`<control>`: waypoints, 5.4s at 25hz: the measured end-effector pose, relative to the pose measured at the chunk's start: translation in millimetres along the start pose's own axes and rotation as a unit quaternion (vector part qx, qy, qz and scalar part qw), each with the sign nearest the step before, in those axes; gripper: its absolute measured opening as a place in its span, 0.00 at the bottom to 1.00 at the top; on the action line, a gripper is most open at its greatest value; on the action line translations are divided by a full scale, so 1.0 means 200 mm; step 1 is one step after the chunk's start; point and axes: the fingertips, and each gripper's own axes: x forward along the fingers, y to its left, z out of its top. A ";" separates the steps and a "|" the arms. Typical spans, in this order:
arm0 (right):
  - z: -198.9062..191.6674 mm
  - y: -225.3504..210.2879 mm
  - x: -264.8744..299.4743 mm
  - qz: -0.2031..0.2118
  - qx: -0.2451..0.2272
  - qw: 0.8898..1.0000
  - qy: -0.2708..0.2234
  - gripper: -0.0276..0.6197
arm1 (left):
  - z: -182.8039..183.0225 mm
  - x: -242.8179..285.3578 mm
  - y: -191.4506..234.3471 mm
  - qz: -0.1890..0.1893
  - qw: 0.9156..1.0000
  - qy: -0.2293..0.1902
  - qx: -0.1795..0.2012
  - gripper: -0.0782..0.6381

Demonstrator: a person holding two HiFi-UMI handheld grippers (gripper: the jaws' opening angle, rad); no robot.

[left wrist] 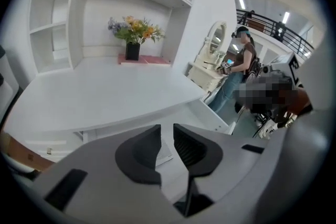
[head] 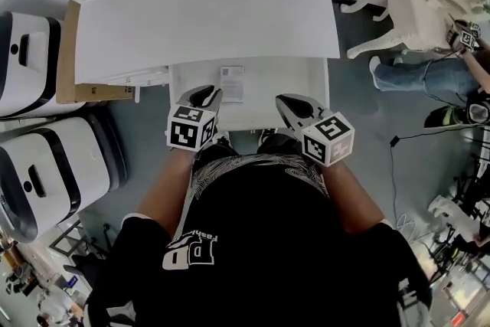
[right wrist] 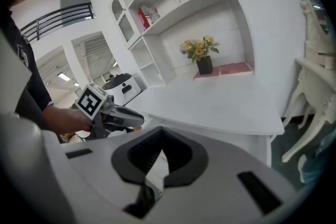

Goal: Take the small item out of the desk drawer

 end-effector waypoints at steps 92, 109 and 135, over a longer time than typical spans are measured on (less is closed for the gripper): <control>0.03 -0.29 -0.04 -0.022 0.012 1.000 0.013 0.06 | -0.36 0.55 0.18 0.066 0.977 0.203 -0.024 0.72; 0.48 0.11 -0.11 -0.002 -0.026 0.993 -0.116 0.06 | 0.30 -0.05 -0.07 -0.060 0.996 -0.056 -0.023 0.72; 0.54 0.40 -0.09 -0.069 -0.026 0.982 -0.172 0.05 | 0.42 -0.71 -0.17 -0.186 0.957 -0.220 0.018 0.72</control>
